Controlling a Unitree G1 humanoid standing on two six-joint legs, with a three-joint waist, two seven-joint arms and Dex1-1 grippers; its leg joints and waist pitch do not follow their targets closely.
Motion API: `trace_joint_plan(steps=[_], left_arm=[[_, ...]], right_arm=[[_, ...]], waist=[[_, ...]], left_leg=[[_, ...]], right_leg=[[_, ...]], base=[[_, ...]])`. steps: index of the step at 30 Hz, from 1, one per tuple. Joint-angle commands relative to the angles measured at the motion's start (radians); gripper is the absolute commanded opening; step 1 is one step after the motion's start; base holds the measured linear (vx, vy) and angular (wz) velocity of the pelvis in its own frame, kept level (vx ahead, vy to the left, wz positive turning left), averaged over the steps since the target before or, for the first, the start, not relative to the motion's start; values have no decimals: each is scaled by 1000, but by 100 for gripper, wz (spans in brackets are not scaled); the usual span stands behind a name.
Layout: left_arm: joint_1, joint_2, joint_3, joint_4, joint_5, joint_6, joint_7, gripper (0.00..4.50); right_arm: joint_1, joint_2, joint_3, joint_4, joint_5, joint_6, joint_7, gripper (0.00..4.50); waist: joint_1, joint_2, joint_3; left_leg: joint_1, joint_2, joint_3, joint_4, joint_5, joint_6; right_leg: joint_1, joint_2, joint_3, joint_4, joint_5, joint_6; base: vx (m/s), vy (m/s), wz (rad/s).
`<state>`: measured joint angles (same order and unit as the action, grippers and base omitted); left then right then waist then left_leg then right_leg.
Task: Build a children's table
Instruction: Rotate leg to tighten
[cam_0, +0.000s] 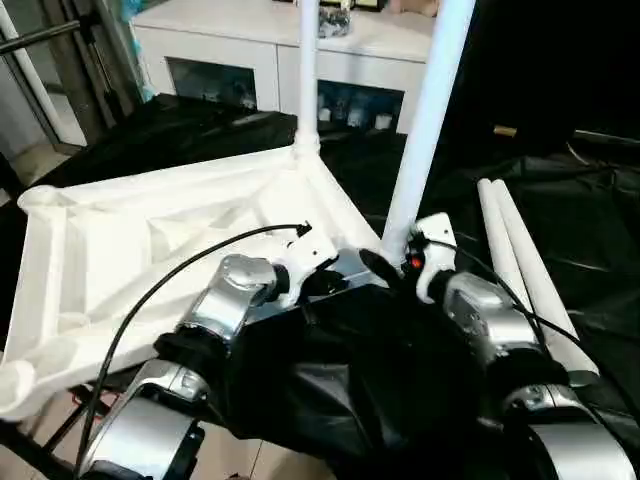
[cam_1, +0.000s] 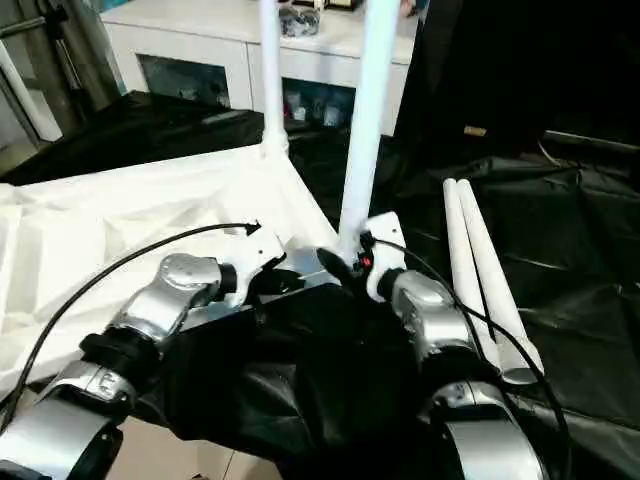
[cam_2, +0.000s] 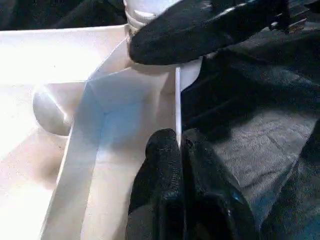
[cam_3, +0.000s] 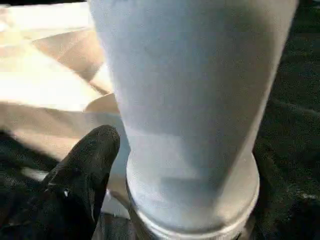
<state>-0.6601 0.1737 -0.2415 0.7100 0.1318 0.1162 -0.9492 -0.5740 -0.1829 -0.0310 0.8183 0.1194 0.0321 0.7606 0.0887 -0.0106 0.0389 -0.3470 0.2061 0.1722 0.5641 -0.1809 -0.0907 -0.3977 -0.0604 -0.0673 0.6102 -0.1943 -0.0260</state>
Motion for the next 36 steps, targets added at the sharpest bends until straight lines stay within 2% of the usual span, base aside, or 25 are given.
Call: trace_joint_plan(steps=[1,2,3,5,6,9,11,12,15,18,20,24,25,27,30,31,33,34,36], left_arm=[[21,-19,-40,-34,-44,-45,-70,0],[21,-19,-40,-34,-44,-45,-70,0],[33,2,-47,-43,-49,-59,-112,0],[37,13,-50,-48,-52,-70,-135,0],[43,33,-52,-54,-56,-81,-169,0],[44,55,-51,-56,-56,-89,-203,0],[42,74,-54,-54,-53,-98,-228,0],[42,86,-55,-55,-53,-100,-244,0],[41,100,-54,-55,-54,-105,-264,0],[37,109,-50,-50,-55,-112,-272,0],[38,110,-49,-50,-58,-112,-267,0],[37,95,-37,-48,-65,-100,-239,0],[34,84,-31,-45,-67,-90,-218,0],[15,46,-11,-22,-64,-67,-130,0],[-9,3,6,13,-53,-45,-27,0],[-28,-30,18,39,-48,-27,47,0],[-44,-57,29,58,-45,-9,107,0],[-55,-80,32,71,-37,1,153,0],[-63,-104,31,79,-26,9,194,0]], right_arm=[[31,22,108,-50,27,26,213,380],[31,22,108,-50,27,26,213,380],[48,-10,124,-90,42,46,308,380],[57,-26,135,-111,49,56,352,380],[72,-50,156,-138,51,69,416,360],[86,-71,180,-160,43,77,469,352],[97,-82,197,-176,40,81,497,325],[103,-85,203,-187,38,87,510,325],[112,-87,209,-203,39,98,523,308],[118,-84,211,-215,45,119,531,284],[118,-79,209,-218,47,126,528,281],[116,-66,196,-211,48,130,494,278],[109,-56,185,-194,42,125,455,278],[65,-15,137,-101,6,114,259,278],[14,25,93,9,-34,118,23,277],[-9,52,66,59,-38,128,-91,277],[-19,76,50,79,-32,137,-153,276],[-29,98,41,99,-35,148,-217,276],[-41,124,37,124,-44,150,-279,276]], waist=[[6,-7,-54],[6,-6,-52],[5,-7,-52],[9,-7,-51],[10,-6,-51],[18,-5,-50],[20,-5,-48],[21,-6,-48],[25,-6,-48],[24,-6,-51],[24,-3,-51],[24,-5,-50],[24,-6,-49],[19,-6,-48],[1,-3,-42],[-7,-2,-43],[-6,-3,-44],[-2,-6,-44],[-2,-5,-45]], left_leg=[[-7,26,-2,-52,-161,83],[-9,27,0,-52,-149,90],[-9,27,-1,-53,-149,91],[-9,28,0,-51,-149,96],[-8,29,2,-51,-156,96],[-5,30,1,-53,-170,87],[-4,32,1,-55,-179,77],[-4,31,0,-55,-184,71],[-3,31,0,-57,-183,63],[-4,30,-1,-55,-168,61],[-4,30,0,-54,-164,61],[-4,29,0,-55,-172,57],[-4,29,0,-55,-174,56],[-4,28,0,-56,-175,46],[0,25,-7,-65,-223,4],[3,25,-8,-64,-242,-6],[7,24,-6,-61,-254,0],[5,22,-5,-60,-245,13],[2,21,-5,-60,-228,20]], right_leg=[[57,-80,49,-80,-158,-196],[55,-78,48,-77,-132,-204],[56,-77,46,-76,-131,-207],[57,-77,45,-76,-136,-209],[54,-78,45,-78,-149,-209],[53,-79,45,-80,-190,-200],[50,-80,46,-83,-216,-194],[51,-81,46,-84,-229,-187],[50,-81,47,-83,-233,-180],[52,-80,47,-79,-199,-187],[52,-80,46,-78,-187,-192],[52,-80,46,-81,-207,-188],[51,-80,46,-82,-218,-184],[48,-82,47,-82,-230,-184],[44,-83,46,-93,-353,-159],[41,-83,47,-96,-378,-153],[40,-83,49,-100,-380,-148],[41,-83,50,-101,-363,-149],[42,-82,50,-98,-349,-145]], base=[[0,0,0],[0,0,0],[0,0,0],[0,0,0],[0,0,0],[0,0,0],[0,0,0],[0,0,0],[0,0,0],[0,0,0],[0,0,0],[0,0,0],[0,0,0],[0,0,0],[0,0,0],[0,0,0],[0,0,0],[0,0,0],[0,0,0]])
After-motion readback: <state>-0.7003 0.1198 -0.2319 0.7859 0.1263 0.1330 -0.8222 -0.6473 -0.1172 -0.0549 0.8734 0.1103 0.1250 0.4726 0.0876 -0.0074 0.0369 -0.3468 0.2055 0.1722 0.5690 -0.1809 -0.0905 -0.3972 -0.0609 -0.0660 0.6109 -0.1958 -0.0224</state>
